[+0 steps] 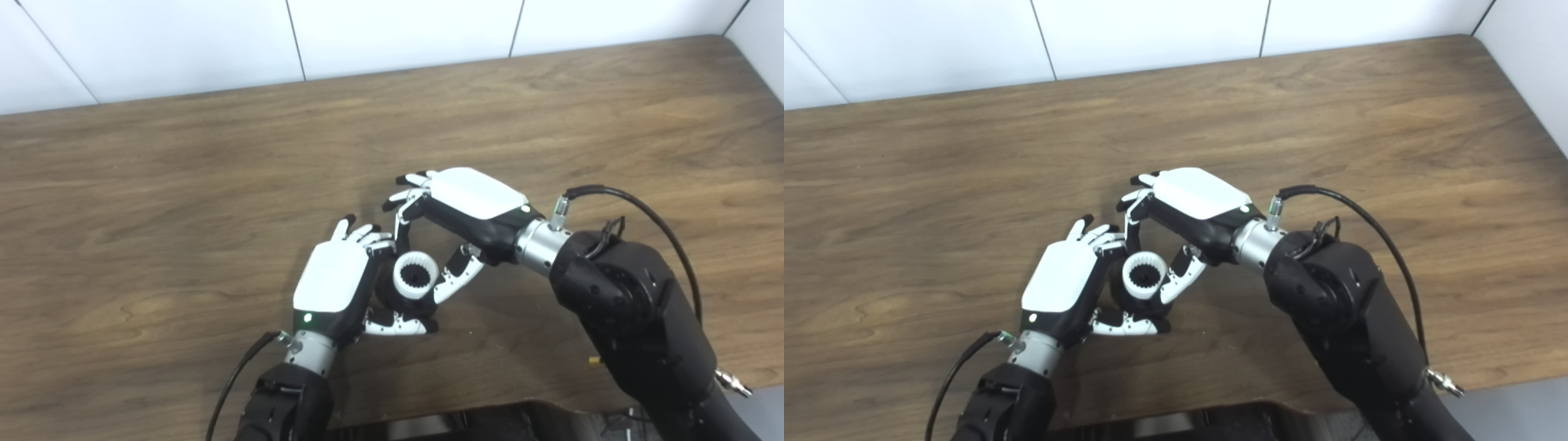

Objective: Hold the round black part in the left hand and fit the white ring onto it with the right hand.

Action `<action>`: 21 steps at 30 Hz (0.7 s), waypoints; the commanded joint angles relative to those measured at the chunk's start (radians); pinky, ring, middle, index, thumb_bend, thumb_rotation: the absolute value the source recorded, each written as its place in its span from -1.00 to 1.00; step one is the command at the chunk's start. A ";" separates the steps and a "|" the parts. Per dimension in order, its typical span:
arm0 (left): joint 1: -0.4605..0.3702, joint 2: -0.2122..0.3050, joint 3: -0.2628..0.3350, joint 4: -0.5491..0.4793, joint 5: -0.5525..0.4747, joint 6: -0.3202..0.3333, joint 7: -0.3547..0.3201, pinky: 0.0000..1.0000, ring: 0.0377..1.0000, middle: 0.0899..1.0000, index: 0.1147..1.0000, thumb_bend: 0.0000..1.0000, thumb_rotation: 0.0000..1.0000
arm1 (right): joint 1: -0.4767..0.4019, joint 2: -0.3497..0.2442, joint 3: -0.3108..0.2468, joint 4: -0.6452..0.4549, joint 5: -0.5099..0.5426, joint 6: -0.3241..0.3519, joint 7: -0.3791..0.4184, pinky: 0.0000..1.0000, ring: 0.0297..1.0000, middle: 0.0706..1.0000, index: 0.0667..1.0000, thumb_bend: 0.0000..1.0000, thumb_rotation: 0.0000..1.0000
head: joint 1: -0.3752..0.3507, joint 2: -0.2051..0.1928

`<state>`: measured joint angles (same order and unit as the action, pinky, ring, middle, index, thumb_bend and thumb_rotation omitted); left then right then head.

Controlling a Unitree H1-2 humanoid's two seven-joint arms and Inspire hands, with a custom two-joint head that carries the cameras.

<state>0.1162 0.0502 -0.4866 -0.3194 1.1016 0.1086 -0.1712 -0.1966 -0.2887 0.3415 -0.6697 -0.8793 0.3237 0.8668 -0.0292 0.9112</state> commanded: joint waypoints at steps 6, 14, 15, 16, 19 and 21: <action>-0.020 -0.013 -0.008 -0.014 0.017 -0.001 0.009 1.00 0.74 0.50 -0.17 0.04 -0.89 | -0.020 -0.008 -0.009 -0.009 -0.002 -0.019 -0.015 0.98 0.94 0.68 -0.11 0.05 -0.72 | 0.003 0.006; -0.020 -0.014 -0.003 -0.027 0.011 0.004 -0.005 1.00 0.76 0.51 -0.17 0.04 -0.89 | -0.017 -0.011 -0.007 -0.001 -0.001 -0.021 -0.014 0.97 0.95 0.68 -0.11 0.05 -0.73 | -0.008 0.012; -0.020 -0.013 -0.003 -0.028 0.010 0.004 -0.005 1.00 0.75 0.51 -0.17 0.04 -0.89 | -0.017 -0.011 -0.007 -0.001 -0.003 -0.021 -0.013 0.97 0.95 0.68 -0.11 0.05 -0.73 | -0.008 0.012; -0.020 -0.013 -0.002 -0.029 0.011 0.004 -0.006 1.00 0.75 0.51 -0.17 0.04 -0.89 | -0.017 -0.011 -0.006 -0.002 -0.005 -0.019 -0.010 0.98 0.95 0.68 -0.11 0.05 -0.73 | -0.009 0.014; -0.019 -0.013 -0.002 -0.033 0.017 0.008 -0.012 1.00 0.75 0.51 -0.17 0.04 -0.89 | -0.017 -0.011 -0.007 -0.002 -0.002 -0.019 -0.008 0.98 0.96 0.68 -0.11 0.05 -0.73 | -0.012 0.016; -0.019 -0.014 -0.001 -0.037 0.013 0.010 -0.018 1.00 0.75 0.51 -0.17 0.04 -0.89 | -0.015 -0.014 -0.009 0.001 0.008 -0.025 -0.013 0.97 0.95 0.68 -0.11 0.05 -0.73 | -0.013 0.018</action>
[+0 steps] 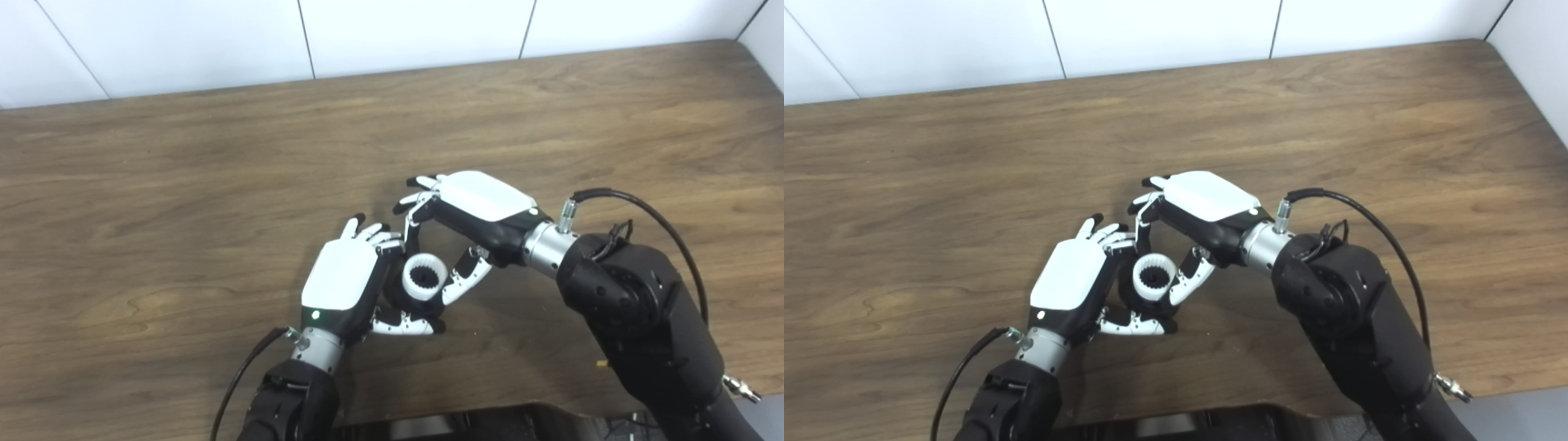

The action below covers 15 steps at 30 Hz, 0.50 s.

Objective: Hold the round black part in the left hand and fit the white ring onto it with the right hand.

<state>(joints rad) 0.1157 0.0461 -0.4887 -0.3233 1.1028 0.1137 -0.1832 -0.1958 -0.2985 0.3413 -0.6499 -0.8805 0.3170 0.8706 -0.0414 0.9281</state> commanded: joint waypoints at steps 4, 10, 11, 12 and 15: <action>-0.018 -0.009 0.002 -0.035 0.014 0.004 -0.006 1.00 0.74 0.51 -0.17 0.05 -0.89 | -0.014 -0.007 -0.009 -0.020 0.010 -0.018 -0.015 0.96 0.95 0.69 -0.11 0.05 -0.73 | -0.001 0.003; -0.019 -0.010 0.001 -0.035 0.017 0.005 -0.008 1.00 0.74 0.52 -0.17 0.05 -0.89 | -0.011 -0.003 -0.007 -0.020 0.001 -0.014 -0.012 0.95 0.95 0.69 -0.11 0.05 -0.73 | -0.001 0.003; -0.019 -0.010 0.001 -0.035 0.015 0.005 -0.008 1.00 0.75 0.52 -0.17 0.05 -0.89 | -0.010 -0.002 -0.007 -0.020 0.002 -0.015 -0.014 0.95 0.95 0.69 -0.11 0.05 -0.73 | -0.001 0.003; -0.019 -0.010 0.001 -0.035 0.014 0.004 -0.007 1.00 0.75 0.52 -0.17 0.04 -0.89 | -0.009 -0.001 -0.007 -0.020 0.002 -0.015 -0.015 0.95 0.95 0.69 -0.11 0.05 -0.73 | -0.001 0.003; -0.021 -0.011 0.001 -0.036 0.014 0.005 -0.009 1.00 0.75 0.52 -0.17 0.04 -0.89 | -0.010 0.001 -0.006 -0.021 0.002 -0.014 -0.013 0.94 0.95 0.68 -0.11 0.05 -0.73 | 0.001 0.007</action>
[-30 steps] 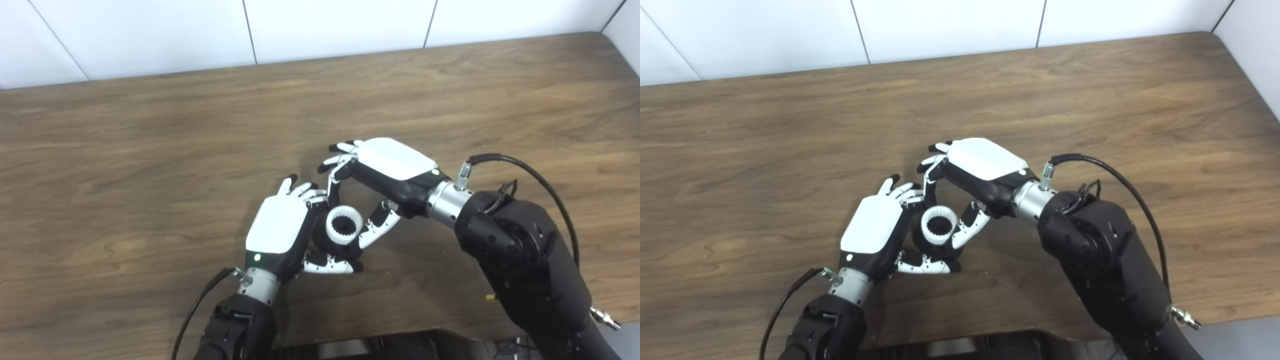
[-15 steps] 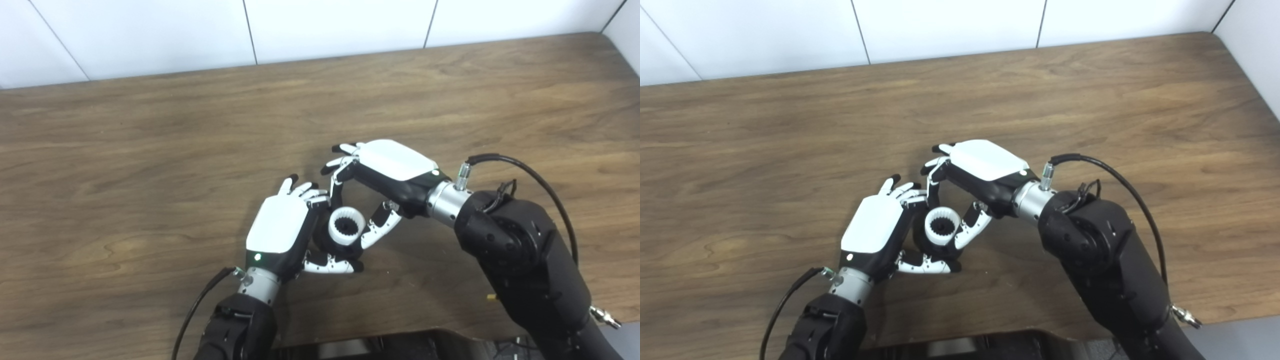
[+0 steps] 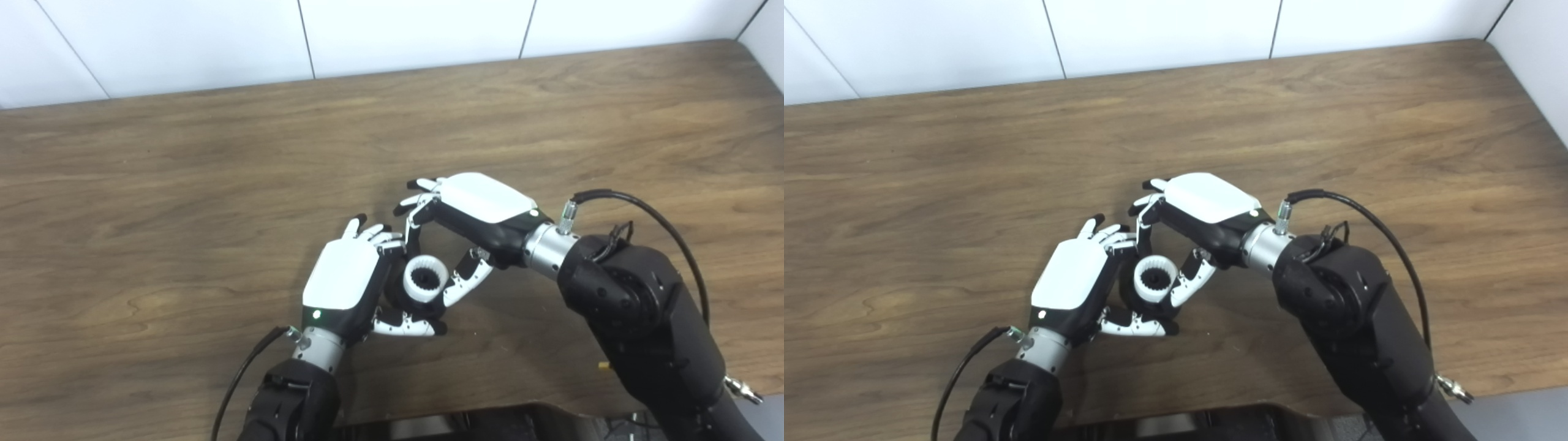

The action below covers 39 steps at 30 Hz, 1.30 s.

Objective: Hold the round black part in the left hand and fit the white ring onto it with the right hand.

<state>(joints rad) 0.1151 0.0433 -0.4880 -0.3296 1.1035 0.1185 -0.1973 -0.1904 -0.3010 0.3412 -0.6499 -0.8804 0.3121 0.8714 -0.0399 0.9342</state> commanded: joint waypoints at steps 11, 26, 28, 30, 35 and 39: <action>-0.026 -0.010 -0.003 -0.025 0.023 -0.002 0.009 1.00 0.74 0.52 -0.17 0.05 -0.89 | -0.013 0.007 -0.001 -0.018 0.005 -0.017 -0.018 0.92 0.94 0.69 -0.11 0.05 -0.73 | 0.001 0.004; -0.023 -0.015 0.000 -0.037 0.029 0.000 -0.004 1.00 0.74 0.52 -0.16 0.04 -0.89 | -0.004 0.008 0.009 -0.009 -0.002 -0.023 -0.019 0.91 0.95 0.68 -0.11 0.05 -0.73 | 0.003 0.008; -0.023 -0.015 0.001 -0.039 0.026 -0.002 -0.004 1.00 0.73 0.52 -0.16 0.04 -0.89 | -0.002 0.009 0.012 -0.007 -0.001 -0.026 -0.021 0.90 0.95 0.68 -0.11 0.05 -0.73 | 0.002 0.009; -0.022 -0.015 0.002 -0.039 0.026 -0.001 -0.004 1.00 0.73 0.52 -0.16 0.04 -0.89 | -0.002 0.008 0.016 -0.007 -0.002 -0.030 -0.023 0.90 0.95 0.68 -0.11 0.05 -0.73 | 0.002 0.009; -0.021 -0.015 0.002 -0.040 0.028 -0.002 -0.004 1.00 0.73 0.52 -0.16 0.04 -0.89 | 0.001 0.008 0.017 -0.004 -0.003 -0.030 -0.030 0.89 0.95 0.68 -0.11 0.05 -0.73 | 0.001 0.009; -0.021 -0.015 0.002 -0.040 0.026 -0.002 -0.006 1.00 0.74 0.52 -0.17 0.04 -0.89 | 0.004 0.007 0.017 -0.002 -0.003 -0.029 -0.031 0.86 0.95 0.68 -0.11 0.05 -0.73 | 0.001 0.010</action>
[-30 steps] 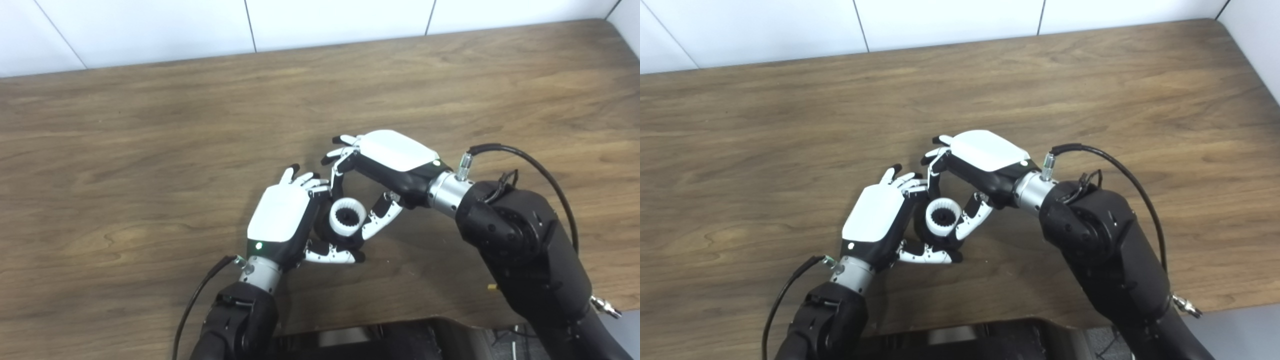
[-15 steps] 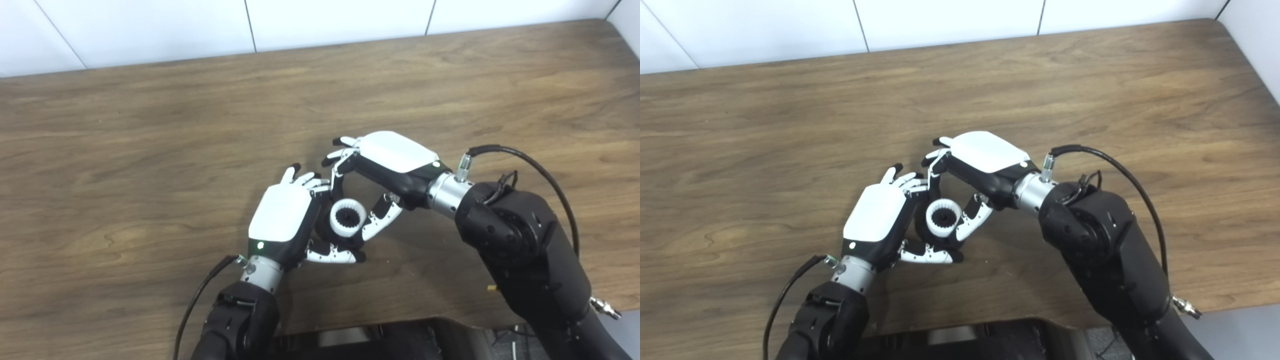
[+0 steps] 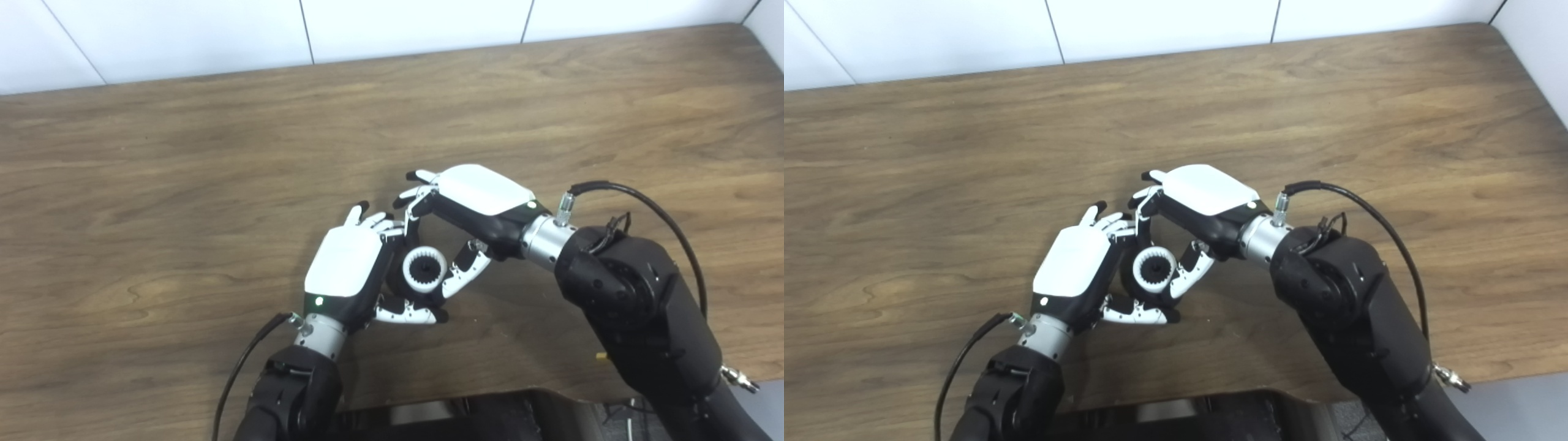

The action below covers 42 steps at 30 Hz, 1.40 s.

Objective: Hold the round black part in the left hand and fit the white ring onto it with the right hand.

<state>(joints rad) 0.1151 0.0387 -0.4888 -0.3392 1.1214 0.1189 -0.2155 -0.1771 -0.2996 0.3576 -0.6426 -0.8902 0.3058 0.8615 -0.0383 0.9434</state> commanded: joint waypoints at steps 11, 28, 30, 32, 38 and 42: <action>-0.020 -0.012 0.003 -0.035 0.012 0.002 0.003 1.00 0.74 0.52 -0.16 0.04 -0.89 | -0.018 0.000 -0.001 -0.014 0.010 -0.016 -0.014 0.85 0.95 0.70 -0.09 0.05 -0.70 | 0.000 0.002; -0.020 -0.006 0.009 -0.029 0.001 -0.007 0.015 1.00 0.74 0.52 -0.17 0.05 -0.89 | -0.031 -0.005 -0.019 -0.028 -0.006 0.001 0.017 0.94 0.99 0.78 0.09 0.75 -0.47 | -0.013 -0.002; -0.020 -0.005 0.009 -0.030 0.004 -0.006 0.012 1.00 0.74 0.52 -0.17 0.05 -0.89 | -0.033 -0.006 -0.018 -0.029 -0.012 0.002 0.024 0.94 0.99 0.78 0.14 0.90 -0.42 | -0.014 -0.001; -0.020 -0.006 0.010 -0.030 0.005 -0.005 0.010 1.00 0.75 0.52 -0.17 0.05 -0.89 | -0.033 -0.006 -0.018 -0.030 -0.016 -0.002 0.027 0.93 0.98 0.78 0.18 0.94 -0.40 | -0.014 -0.001; -0.020 -0.007 0.011 -0.030 0.002 -0.006 0.009 1.00 0.75 0.52 -0.17 0.05 -0.89 | -0.030 -0.008 -0.020 -0.025 -0.015 -0.015 0.019 0.91 0.97 0.77 0.27 0.99 -0.39 | -0.016 0.001; -0.020 -0.007 0.012 -0.028 0.000 -0.007 0.012 1.00 0.74 0.52 -0.17 0.05 -0.89 | -0.032 -0.009 -0.021 -0.025 -0.014 -0.013 0.023 0.90 0.98 0.77 0.29 1.00 -0.39 | -0.016 0.001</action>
<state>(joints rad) 0.1149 0.0386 -0.4775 -0.3424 1.1205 0.1197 -0.2192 -0.1829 -0.3044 0.3484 -0.6406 -0.9044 0.3066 0.8944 -0.0537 0.9434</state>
